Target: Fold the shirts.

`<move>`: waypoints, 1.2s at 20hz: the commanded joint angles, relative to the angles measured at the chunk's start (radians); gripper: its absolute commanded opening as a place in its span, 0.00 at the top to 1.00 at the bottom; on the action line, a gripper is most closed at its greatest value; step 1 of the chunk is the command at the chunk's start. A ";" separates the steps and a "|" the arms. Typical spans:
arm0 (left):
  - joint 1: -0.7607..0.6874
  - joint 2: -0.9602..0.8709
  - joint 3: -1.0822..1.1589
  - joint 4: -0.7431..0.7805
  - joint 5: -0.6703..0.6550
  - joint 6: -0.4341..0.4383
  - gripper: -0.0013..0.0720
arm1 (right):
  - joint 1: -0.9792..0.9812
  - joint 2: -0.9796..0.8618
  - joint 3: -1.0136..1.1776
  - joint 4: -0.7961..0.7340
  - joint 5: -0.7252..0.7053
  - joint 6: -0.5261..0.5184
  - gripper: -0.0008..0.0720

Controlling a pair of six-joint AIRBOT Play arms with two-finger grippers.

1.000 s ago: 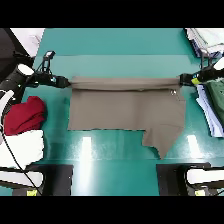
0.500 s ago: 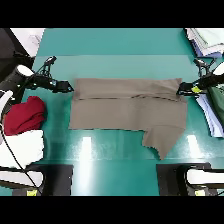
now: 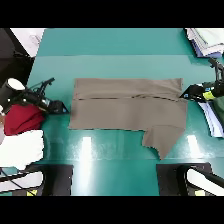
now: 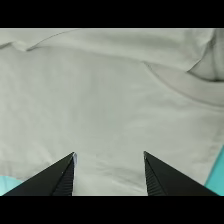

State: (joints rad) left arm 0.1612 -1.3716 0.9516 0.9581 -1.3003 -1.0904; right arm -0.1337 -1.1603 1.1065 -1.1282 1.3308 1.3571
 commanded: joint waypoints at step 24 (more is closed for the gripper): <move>-0.140 0.147 -0.154 -0.069 0.188 -0.031 0.95 | -0.222 0.274 -0.654 -0.042 0.063 0.059 0.49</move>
State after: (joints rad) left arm 0.0219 -1.2289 0.7937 0.8974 -1.1038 -1.1206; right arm -0.3759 -0.8917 0.5442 -1.1873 1.4590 1.4117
